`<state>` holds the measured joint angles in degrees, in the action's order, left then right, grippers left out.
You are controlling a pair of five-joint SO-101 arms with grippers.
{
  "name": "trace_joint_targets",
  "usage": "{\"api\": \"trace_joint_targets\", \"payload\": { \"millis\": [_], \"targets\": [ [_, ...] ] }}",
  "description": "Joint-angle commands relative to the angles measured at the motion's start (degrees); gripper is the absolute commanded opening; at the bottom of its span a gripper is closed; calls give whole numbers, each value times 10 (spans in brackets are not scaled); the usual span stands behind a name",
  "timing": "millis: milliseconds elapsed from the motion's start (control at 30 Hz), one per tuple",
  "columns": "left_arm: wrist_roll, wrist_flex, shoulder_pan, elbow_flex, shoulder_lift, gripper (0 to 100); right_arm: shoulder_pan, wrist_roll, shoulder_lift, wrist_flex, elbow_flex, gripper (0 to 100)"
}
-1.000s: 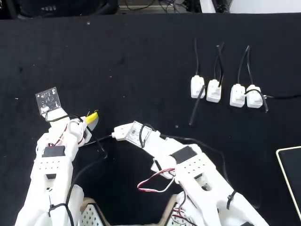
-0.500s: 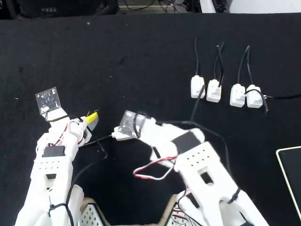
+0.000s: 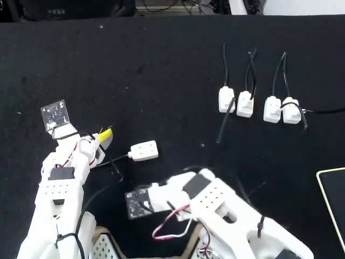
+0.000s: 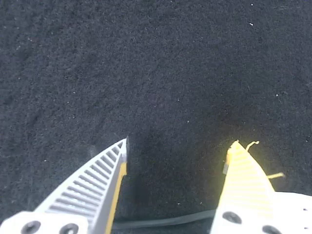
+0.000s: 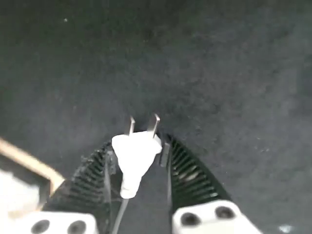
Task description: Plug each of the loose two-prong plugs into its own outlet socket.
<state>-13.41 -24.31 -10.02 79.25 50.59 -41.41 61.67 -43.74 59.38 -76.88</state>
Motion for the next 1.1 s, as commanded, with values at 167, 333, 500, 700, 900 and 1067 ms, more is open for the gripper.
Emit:
{"api": "trace_joint_targets", "payload": {
  "millis": [167, 333, 500, 700, 900, 1067],
  "targets": [
    [-4, 10, -1, -9, 11, 317, -9, -111, -16, -25, -23, 156],
    [-4, 10, -1, -9, 11, 317, -9, -115, -16, 16, 6, 134],
    [-4, 10, -1, -9, 11, 317, -3, -114, -16, 44, 38, 134],
    [-4, 10, -1, -9, 11, 317, 80, -113, -16, 44, 47, 139],
    [-4, 10, 0, -9, 11, 317, 135, -113, -16, 44, 42, 208],
    [-4, 10, -1, -9, 11, 317, 137, -114, -16, 43, 36, 180]
  ]
}}
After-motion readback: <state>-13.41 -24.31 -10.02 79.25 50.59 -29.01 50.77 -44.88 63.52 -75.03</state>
